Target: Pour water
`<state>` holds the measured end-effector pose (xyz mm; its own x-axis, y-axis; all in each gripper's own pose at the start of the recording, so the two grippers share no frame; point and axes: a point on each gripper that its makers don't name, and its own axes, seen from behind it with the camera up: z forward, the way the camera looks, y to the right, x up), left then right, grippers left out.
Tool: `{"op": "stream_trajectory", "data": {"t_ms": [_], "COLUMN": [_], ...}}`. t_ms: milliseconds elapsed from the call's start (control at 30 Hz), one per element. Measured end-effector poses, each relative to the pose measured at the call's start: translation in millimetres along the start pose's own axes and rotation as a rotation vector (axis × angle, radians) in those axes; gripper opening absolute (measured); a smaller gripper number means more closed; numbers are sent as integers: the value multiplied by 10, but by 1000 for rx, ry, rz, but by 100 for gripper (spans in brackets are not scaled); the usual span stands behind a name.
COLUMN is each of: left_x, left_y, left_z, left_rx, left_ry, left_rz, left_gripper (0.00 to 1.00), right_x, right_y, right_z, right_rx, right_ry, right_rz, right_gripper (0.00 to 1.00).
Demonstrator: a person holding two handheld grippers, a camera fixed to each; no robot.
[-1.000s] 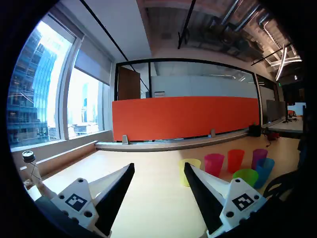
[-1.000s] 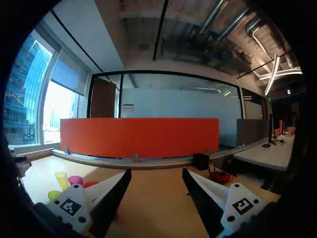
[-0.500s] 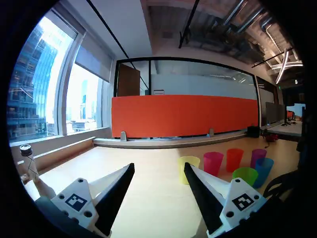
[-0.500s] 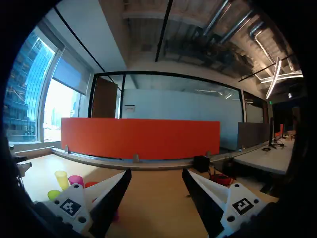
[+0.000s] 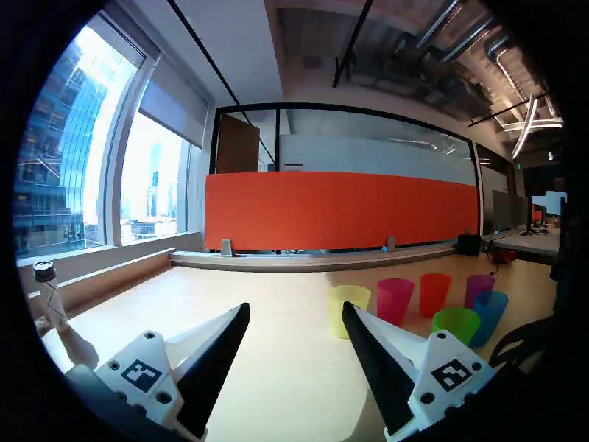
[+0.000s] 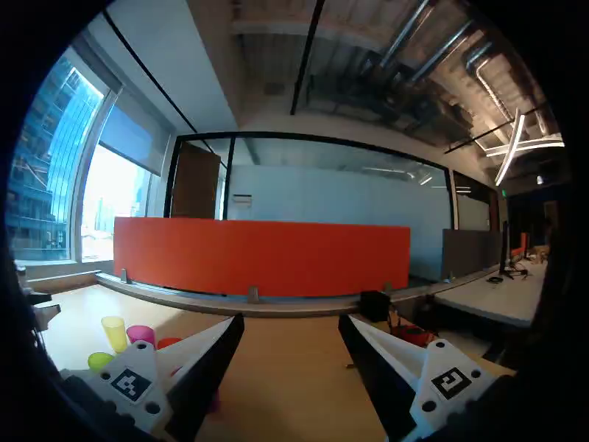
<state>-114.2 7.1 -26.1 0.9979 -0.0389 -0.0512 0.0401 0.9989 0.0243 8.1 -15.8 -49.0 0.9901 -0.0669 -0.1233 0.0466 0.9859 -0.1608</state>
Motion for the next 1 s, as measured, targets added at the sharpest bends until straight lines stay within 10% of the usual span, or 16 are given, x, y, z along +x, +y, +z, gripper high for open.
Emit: {"op": "stream_trajectory", "data": {"t_ms": [1000], "left_x": [-11], "left_y": [-4], "left_z": [-21], "left_rx": [-11], "left_ry": [1], "left_rz": [5], "left_gripper": [93], "right_x": [81], "right_y": [71], "right_z": [-37], "right_rx": [38], "right_ry": [60], "right_rz": [-29], "right_gripper": [100]}}
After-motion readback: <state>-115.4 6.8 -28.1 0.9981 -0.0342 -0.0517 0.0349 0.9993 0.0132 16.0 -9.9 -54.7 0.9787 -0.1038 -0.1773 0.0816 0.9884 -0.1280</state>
